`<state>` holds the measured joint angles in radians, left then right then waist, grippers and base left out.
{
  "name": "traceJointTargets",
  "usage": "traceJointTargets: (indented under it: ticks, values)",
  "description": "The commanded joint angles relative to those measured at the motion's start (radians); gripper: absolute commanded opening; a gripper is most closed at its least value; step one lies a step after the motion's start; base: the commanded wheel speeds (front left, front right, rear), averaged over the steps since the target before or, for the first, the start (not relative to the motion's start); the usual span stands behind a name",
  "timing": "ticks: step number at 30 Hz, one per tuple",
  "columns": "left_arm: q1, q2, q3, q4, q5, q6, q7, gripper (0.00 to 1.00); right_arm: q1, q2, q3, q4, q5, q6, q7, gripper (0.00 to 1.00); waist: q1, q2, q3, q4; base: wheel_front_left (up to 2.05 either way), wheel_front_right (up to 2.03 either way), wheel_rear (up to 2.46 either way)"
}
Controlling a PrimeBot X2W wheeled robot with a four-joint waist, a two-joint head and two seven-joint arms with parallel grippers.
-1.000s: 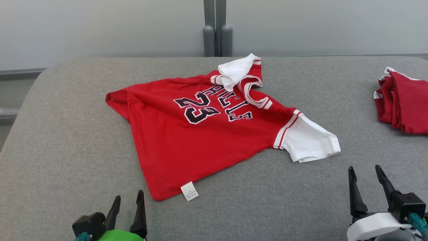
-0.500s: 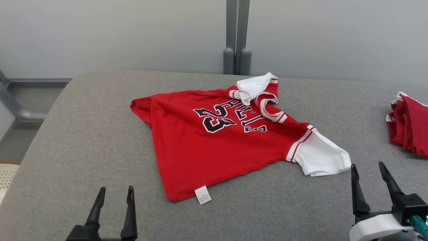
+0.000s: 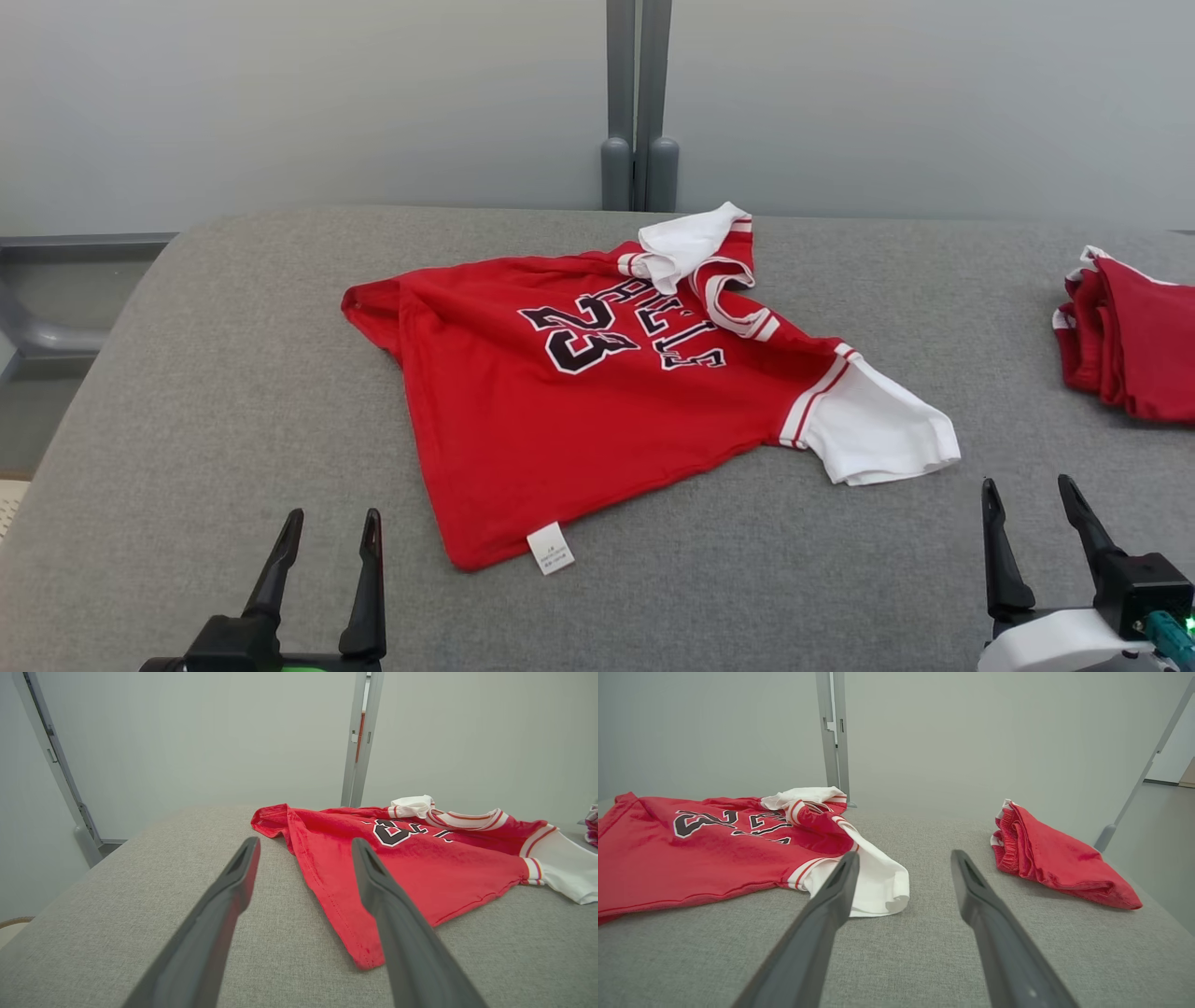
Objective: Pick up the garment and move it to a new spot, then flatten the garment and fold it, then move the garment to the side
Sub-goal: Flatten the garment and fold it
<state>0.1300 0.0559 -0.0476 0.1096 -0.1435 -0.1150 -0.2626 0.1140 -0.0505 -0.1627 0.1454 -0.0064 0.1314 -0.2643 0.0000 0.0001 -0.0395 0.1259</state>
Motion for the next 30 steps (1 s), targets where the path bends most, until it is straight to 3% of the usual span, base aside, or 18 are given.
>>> traceJointTargets:
  ticks: [1,24,27,30]
  values:
    - [-0.013,0.0,0.004,0.006,0.001,-0.005,-0.003,1.0,0.007,-0.001,0.002,0.003,0.006,-0.002,0.0,1.0,0.0,-0.0001,0.003,-0.014,0.0,0.0,0.0]
    - [-0.032,-0.005,0.002,0.049,-0.028,-0.016,-0.003,1.0,-0.023,-0.001,0.013,0.02,0.003,-0.002,0.0,1.0,0.0,-0.0001,0.014,-0.092,0.0,0.0,0.0]
    - [-0.044,-0.005,-0.023,0.112,-0.044,-0.011,-0.002,1.0,-0.06,-0.001,0.031,0.044,-0.022,-0.002,0.0,1.0,0.0,-0.0001,0.026,-0.09,0.0,0.0,0.0]
    - [-0.072,-0.004,-0.063,0.21,-0.065,-0.003,0.01,1.0,-0.127,-0.019,0.062,0.141,-0.051,-0.002,0.011,1.0,0.0,-0.0001,0.043,-0.086,0.0,0.0,0.0]
